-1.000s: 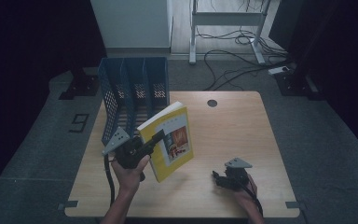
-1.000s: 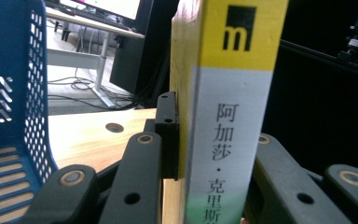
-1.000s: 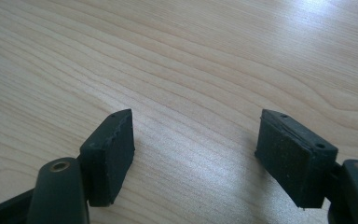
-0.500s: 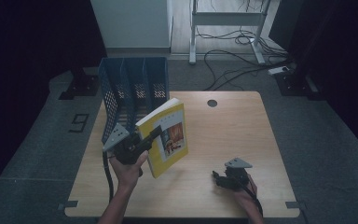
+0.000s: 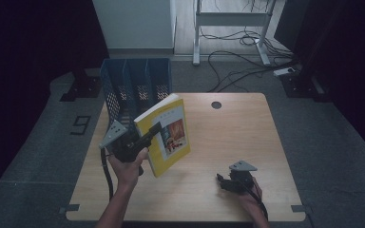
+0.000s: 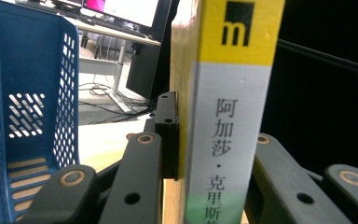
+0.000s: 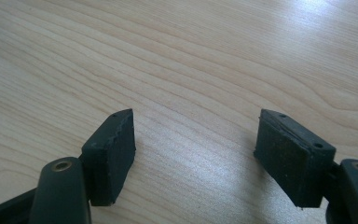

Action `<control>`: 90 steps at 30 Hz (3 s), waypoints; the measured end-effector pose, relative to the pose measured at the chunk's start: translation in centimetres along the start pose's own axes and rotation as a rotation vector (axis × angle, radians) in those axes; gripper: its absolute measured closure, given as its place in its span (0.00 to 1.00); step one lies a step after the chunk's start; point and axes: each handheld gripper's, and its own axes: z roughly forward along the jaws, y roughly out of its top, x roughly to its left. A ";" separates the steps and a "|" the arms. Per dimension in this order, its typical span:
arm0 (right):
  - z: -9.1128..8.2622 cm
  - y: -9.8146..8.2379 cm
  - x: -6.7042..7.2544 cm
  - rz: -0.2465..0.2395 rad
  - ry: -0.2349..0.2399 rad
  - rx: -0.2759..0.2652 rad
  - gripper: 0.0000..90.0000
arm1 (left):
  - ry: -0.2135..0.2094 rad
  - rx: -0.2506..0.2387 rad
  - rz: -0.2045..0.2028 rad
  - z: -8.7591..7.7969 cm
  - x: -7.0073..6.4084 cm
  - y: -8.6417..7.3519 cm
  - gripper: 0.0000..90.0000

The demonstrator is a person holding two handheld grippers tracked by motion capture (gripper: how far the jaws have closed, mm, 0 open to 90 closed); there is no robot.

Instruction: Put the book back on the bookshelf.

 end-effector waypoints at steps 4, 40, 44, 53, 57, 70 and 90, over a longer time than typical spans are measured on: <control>0.0 0.0 0.0 -0.001 0.000 0.000 0.31 | 0.007 -0.002 -0.005 0.0 0.2 0.2 0.84; 0.0 0.0 0.0 0.007 -0.008 0.000 0.31 | 0.096 -0.049 -0.016 0.0 2.2 2.5 0.84; 0.0 0.0 0.0 0.007 -0.008 0.000 0.30 | 0.099 -0.046 -0.021 0.1 2.4 2.3 0.84; 0.0 0.0 0.0 0.007 -0.008 0.000 0.30 | 0.133 -0.057 -0.024 0.0 3.0 2.4 0.84; 0.0 0.0 0.0 0.007 -0.008 0.000 0.30 | 0.147 -0.059 -0.017 -0.2 3.2 2.8 0.84; 0.0 0.0 -0.1 0.009 -0.011 -0.001 0.30 | 0.185 -0.073 -0.013 -0.3 4.0 3.5 0.84; 0.0 0.0 -0.1 0.012 -0.012 0.000 0.30 | 0.224 -0.079 -0.036 1.2 5.4 3.4 0.84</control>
